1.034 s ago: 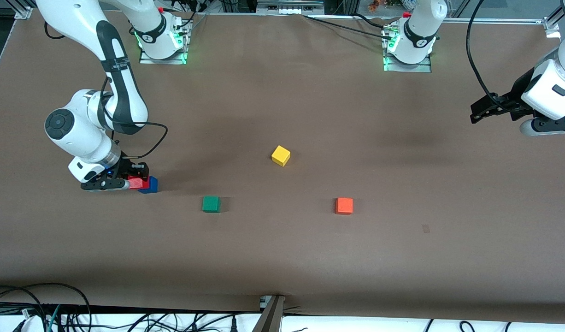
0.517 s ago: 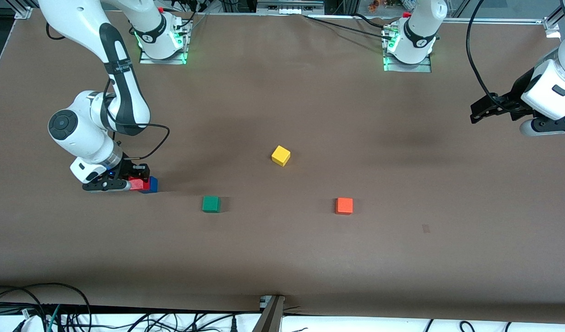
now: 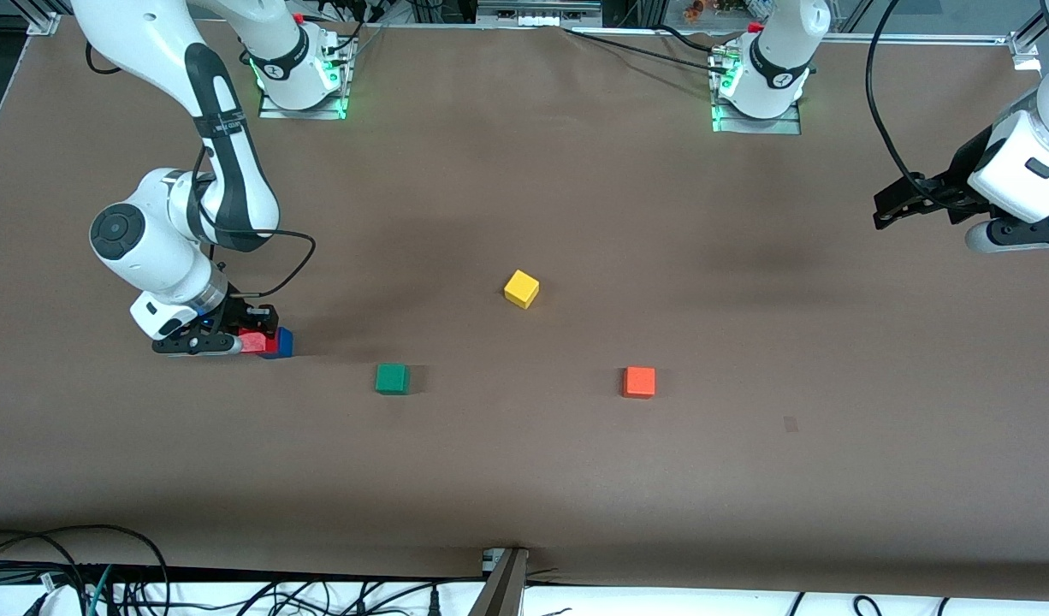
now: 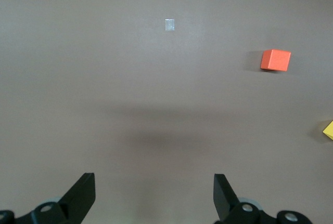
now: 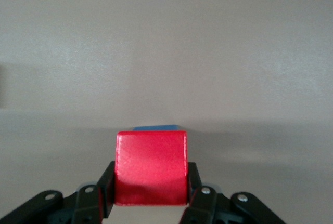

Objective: Pass red block to right arm, stack on blue

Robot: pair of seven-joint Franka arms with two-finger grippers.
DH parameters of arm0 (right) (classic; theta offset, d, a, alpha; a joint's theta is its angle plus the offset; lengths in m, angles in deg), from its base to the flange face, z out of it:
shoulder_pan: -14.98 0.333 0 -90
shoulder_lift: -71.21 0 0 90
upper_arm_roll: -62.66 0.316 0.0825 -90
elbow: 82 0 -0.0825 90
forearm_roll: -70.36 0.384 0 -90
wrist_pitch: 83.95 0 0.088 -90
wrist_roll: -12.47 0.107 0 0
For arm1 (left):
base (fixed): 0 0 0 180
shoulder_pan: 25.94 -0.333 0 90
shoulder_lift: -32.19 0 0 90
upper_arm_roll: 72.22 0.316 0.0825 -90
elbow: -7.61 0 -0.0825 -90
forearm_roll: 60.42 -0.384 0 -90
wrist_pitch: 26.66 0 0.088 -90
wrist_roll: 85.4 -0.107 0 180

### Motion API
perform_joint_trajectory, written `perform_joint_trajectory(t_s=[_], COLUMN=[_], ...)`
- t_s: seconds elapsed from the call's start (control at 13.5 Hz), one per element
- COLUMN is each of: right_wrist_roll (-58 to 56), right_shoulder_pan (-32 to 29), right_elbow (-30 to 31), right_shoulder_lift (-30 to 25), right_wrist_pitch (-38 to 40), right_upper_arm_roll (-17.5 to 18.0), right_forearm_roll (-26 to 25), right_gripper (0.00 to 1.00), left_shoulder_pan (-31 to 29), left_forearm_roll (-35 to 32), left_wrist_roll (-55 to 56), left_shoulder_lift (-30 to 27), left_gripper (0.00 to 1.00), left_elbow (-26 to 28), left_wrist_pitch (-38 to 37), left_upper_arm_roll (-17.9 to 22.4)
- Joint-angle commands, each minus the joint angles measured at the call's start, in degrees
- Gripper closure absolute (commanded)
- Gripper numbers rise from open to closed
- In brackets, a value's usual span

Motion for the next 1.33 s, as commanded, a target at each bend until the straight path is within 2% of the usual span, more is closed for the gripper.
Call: perform_joint_trajectory(t_s=[0.0, 0.59, 0.66, 0.74, 0.81, 0.89, 1.26], right_wrist_roll=[1.3, 1.8, 1.8, 1.9, 1.9, 2.0, 2.8], right_shoulder_pan=[0.3, 0.4, 0.4, 0.4, 0.4, 0.3, 0.4], right_elbow=[1.0, 1.0, 1.0, 1.0, 0.9, 0.7, -0.1], right_shoulder_lift=[-0.5, -0.5, -0.5, -0.5, -0.5, -0.6, -1.6], right_wrist_pitch=[-0.7, -0.7, -0.6, -0.6, -0.6, -0.4, 0.5], right_upper_arm_roll=[0.0, 0.0, 0.0, 0.0, 0.0, 0.0, 0.0], right_forearm_roll=[-1.1, -1.1, -1.1, -1.1, -1.1, -1.1, -1.1], right_gripper=[1.00, 1.00, 0.83, 0.44, 0.14, 0.00, 0.00], left_shoulder_pan=[-0.3, -0.3, -0.3, -0.2, -0.2, -0.2, -0.2], left_forearm_roll=[0.3, 0.3, 0.3, 0.3, 0.3, 0.3, 0.3], left_wrist_roll=[0.0, 0.1, 0.1, 0.1, 0.1, 0.1, 0.1], left_shoulder_lift=[-0.5, -0.1, -0.1, -0.1, -0.1, -0.1, -0.1], left_gripper=[0.00, 0.00, 0.00, 0.00, 0.00, 0.00, 0.00], left_elbow=[0.7, 0.3, 0.2, 0.2, 0.2, 0.2, 0.2], left_wrist_pitch=[0.4, 0.3, 0.3, 0.3, 0.3, 0.3, -0.2], left_upper_arm_roll=[0.0, 0.0, 0.0, 0.0, 0.0, 0.0, -0.1])
